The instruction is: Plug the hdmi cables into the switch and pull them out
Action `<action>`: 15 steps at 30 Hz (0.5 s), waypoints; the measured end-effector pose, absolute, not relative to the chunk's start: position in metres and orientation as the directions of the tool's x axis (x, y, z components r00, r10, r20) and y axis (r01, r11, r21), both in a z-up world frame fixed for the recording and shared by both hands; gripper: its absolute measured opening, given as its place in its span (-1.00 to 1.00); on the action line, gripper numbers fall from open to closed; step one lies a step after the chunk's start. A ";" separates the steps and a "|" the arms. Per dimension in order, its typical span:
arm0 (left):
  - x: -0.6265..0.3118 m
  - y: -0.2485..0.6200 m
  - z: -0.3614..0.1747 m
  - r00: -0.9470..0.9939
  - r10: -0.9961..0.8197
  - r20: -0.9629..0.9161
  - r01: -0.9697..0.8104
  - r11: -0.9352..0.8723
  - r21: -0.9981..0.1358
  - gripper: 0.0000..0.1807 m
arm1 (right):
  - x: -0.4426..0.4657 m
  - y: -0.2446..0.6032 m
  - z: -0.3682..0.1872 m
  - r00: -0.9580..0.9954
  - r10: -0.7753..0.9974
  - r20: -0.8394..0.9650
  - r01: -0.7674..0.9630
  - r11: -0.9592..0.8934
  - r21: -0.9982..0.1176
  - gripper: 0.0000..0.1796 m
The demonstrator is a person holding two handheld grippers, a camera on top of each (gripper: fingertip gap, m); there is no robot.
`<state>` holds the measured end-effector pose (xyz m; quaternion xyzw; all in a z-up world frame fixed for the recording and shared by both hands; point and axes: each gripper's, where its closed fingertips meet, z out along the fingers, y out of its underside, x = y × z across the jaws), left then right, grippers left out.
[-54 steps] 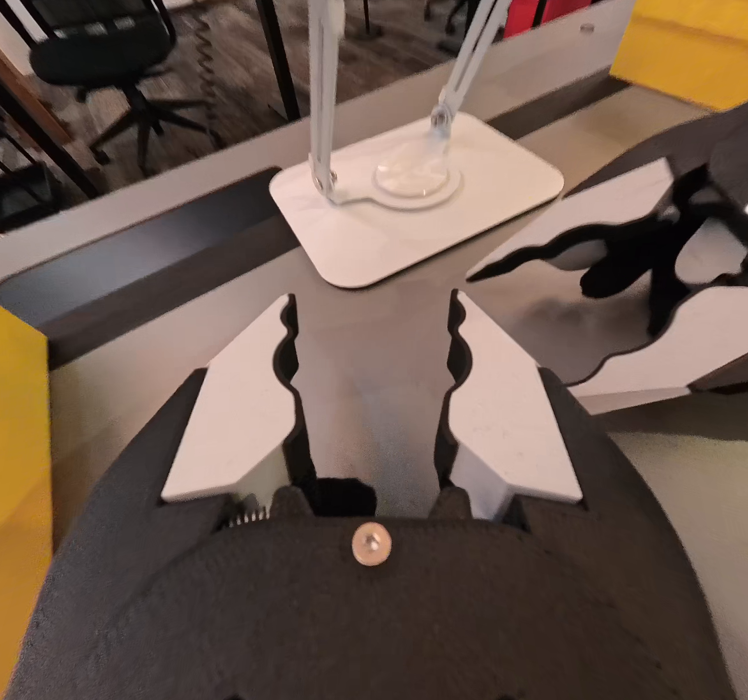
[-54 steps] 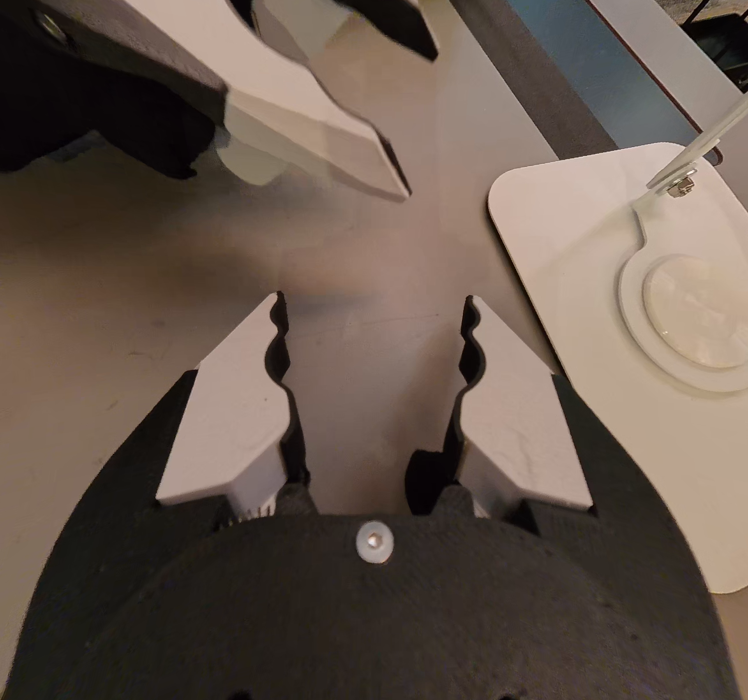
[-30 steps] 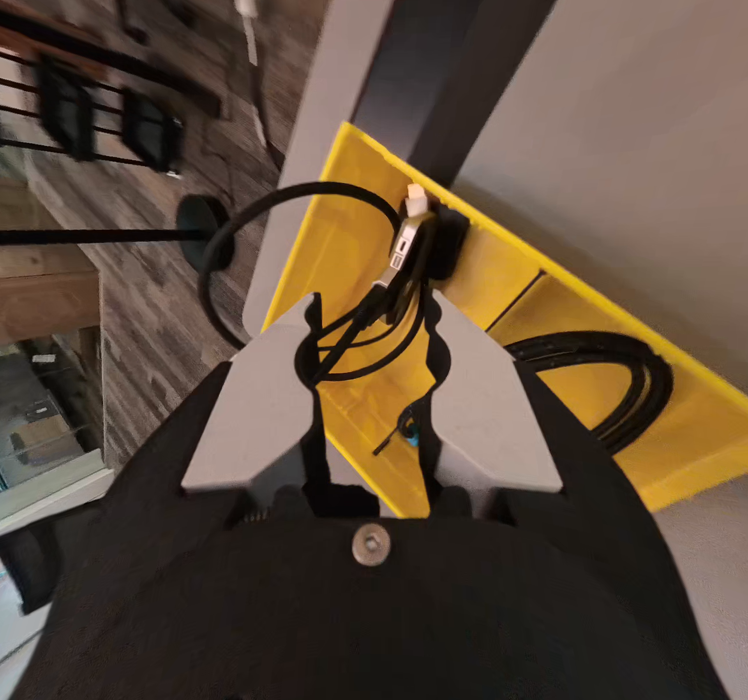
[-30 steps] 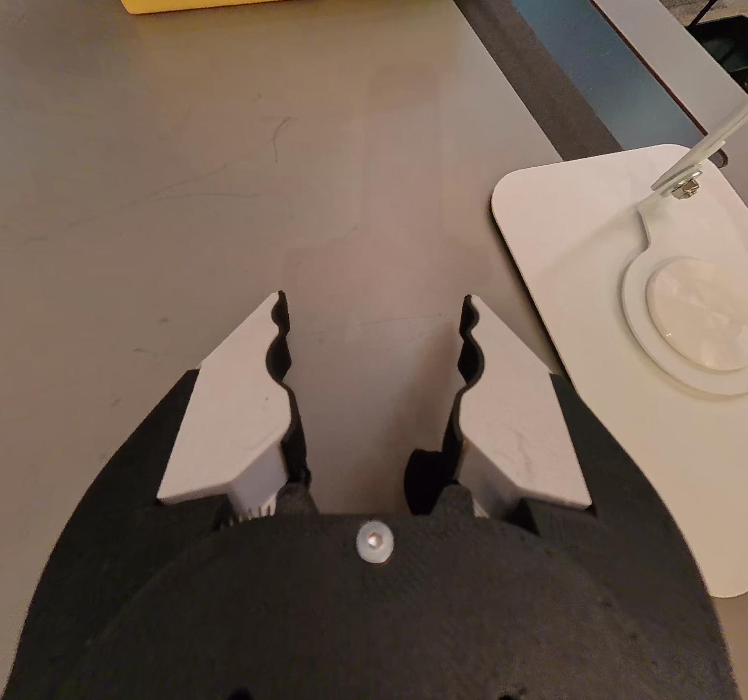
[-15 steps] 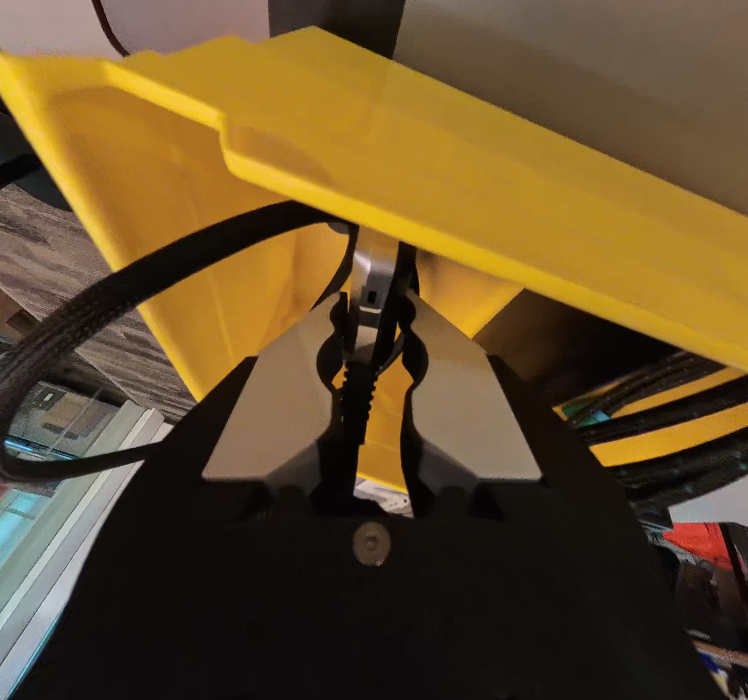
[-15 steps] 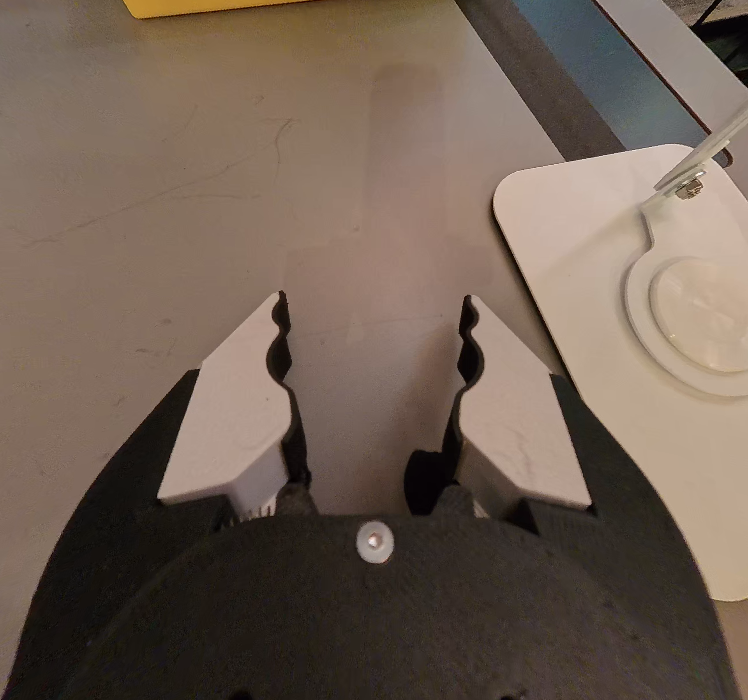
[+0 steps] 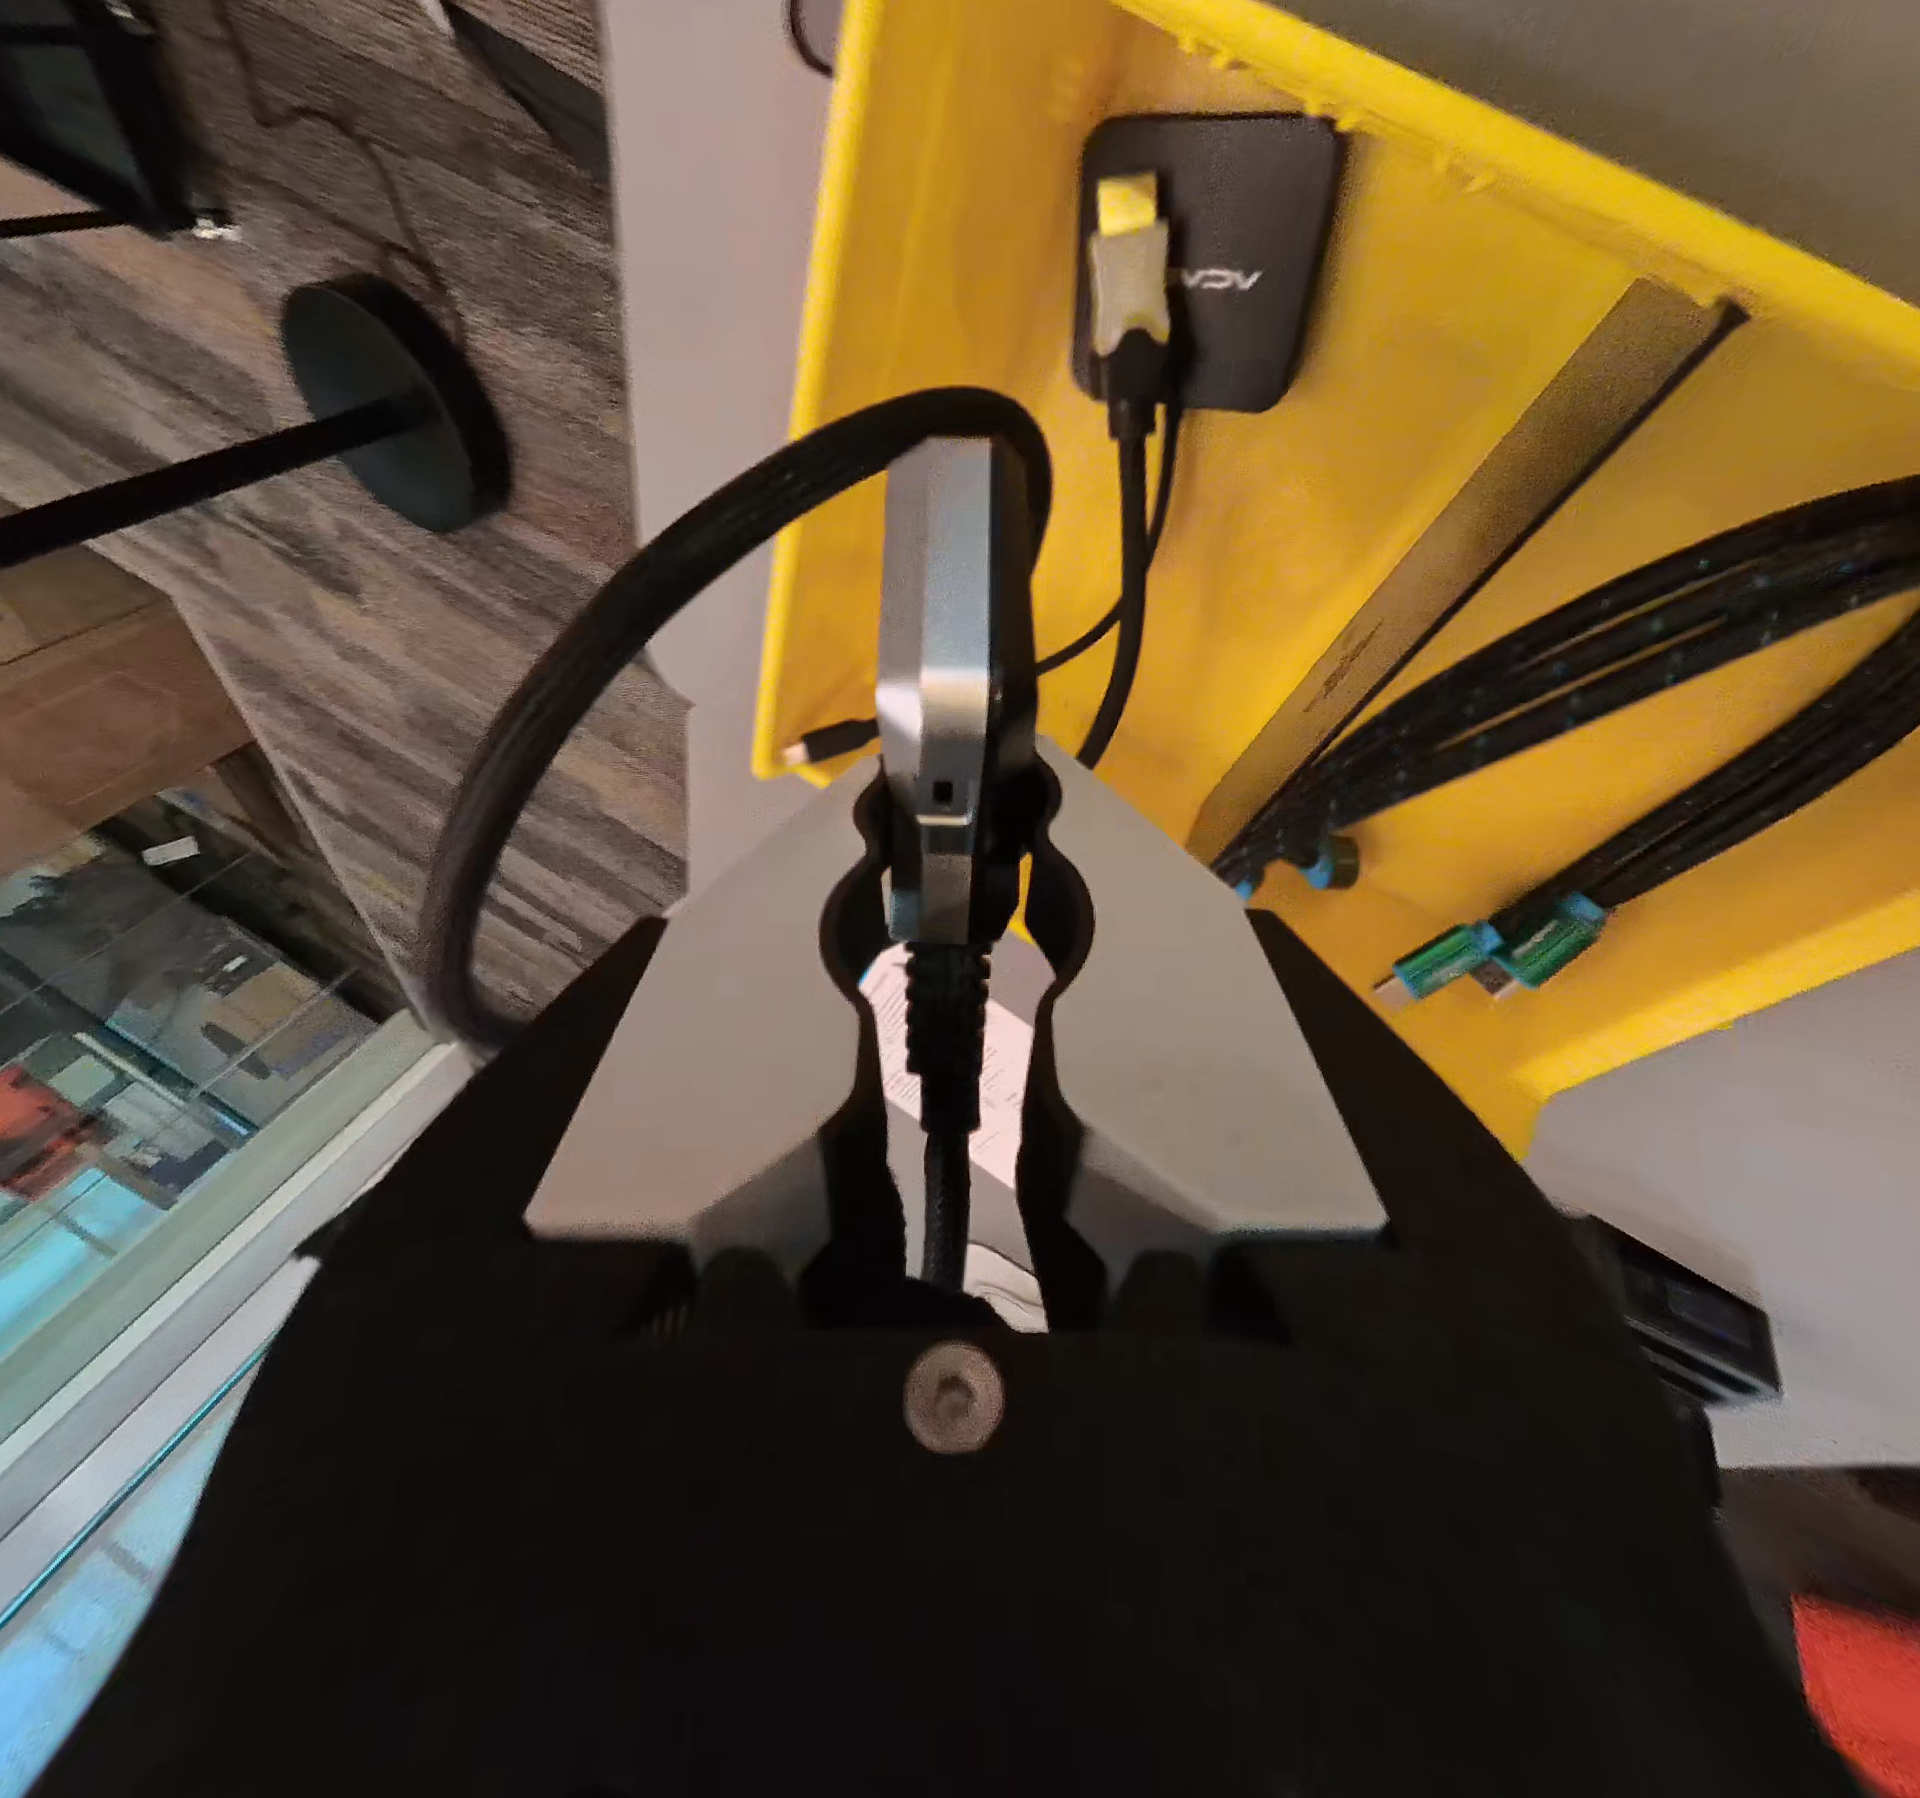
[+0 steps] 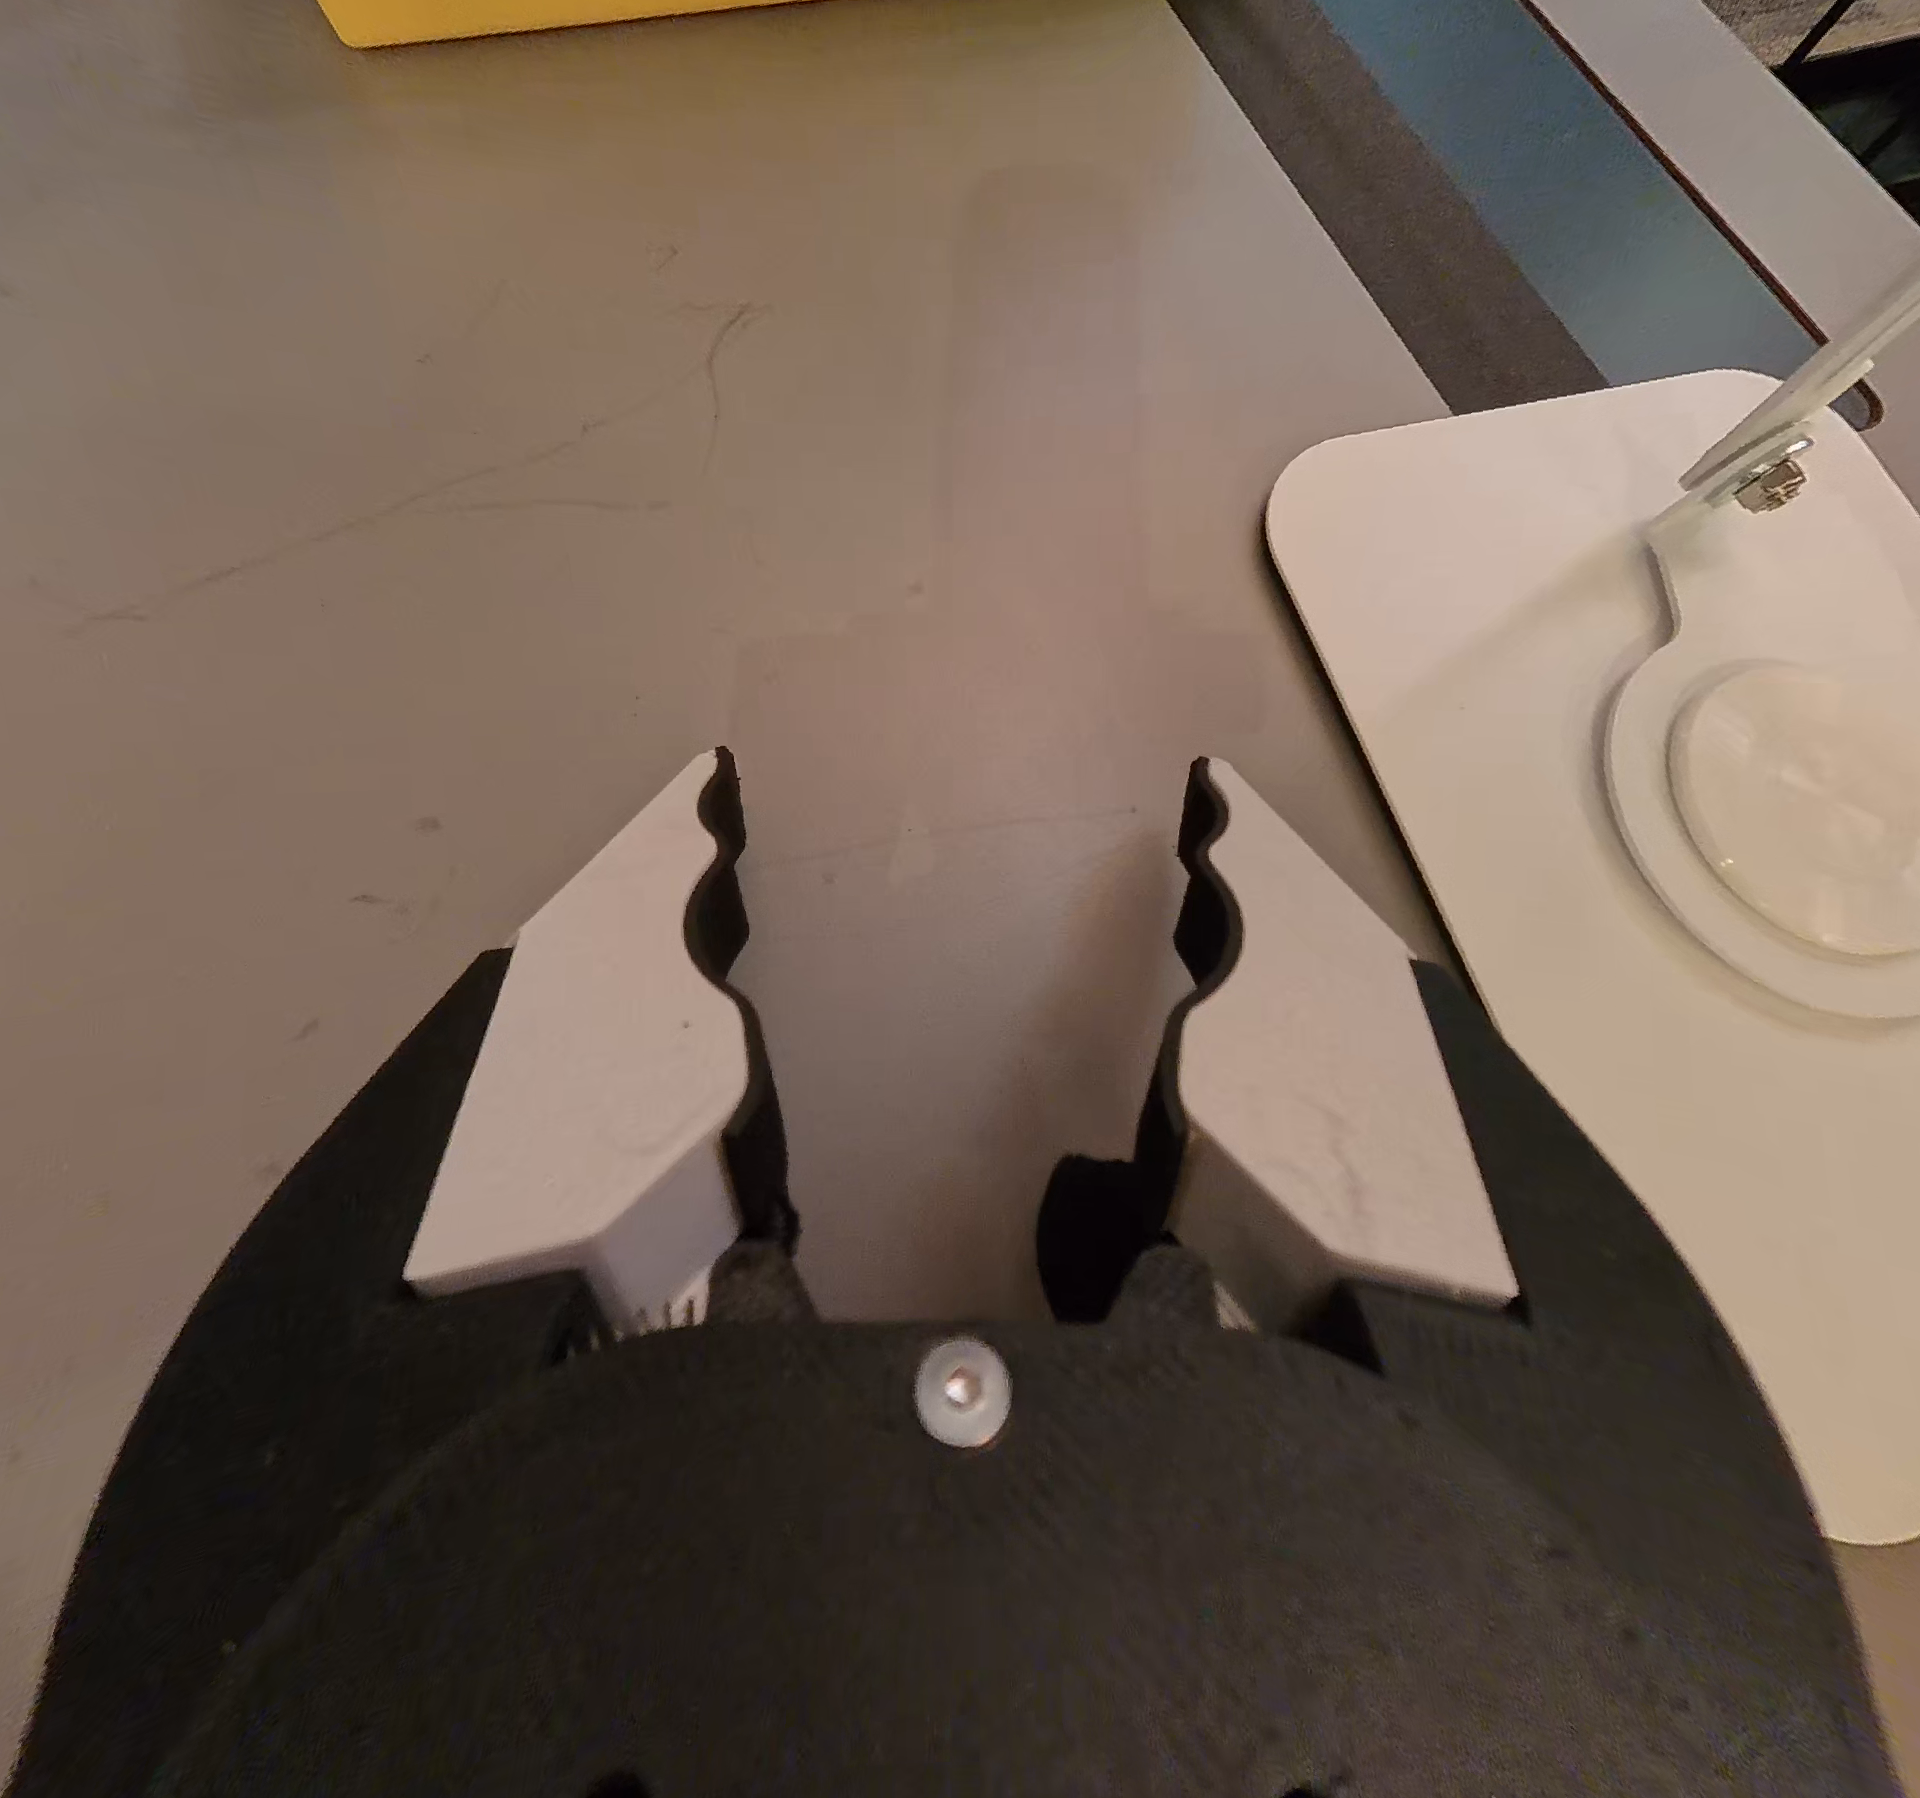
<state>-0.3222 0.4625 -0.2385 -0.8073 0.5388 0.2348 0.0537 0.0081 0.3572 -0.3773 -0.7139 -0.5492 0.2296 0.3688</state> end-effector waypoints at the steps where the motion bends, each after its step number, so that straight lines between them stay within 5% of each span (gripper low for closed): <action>1: -0.323 0.462 -0.227 0.309 -0.829 -0.465 -0.896 -0.418 0.149 -0.79 | 0.008 0.357 -0.377 0.291 0.954 0.078 0.615 -0.124 -0.779 -0.07; 15: -0.322 0.452 -0.087 0.260 -0.625 -0.736 -0.892 -0.448 0.065 -0.78 | 0.008 0.357 -0.378 0.290 0.954 0.076 0.617 -0.126 -0.777 -0.07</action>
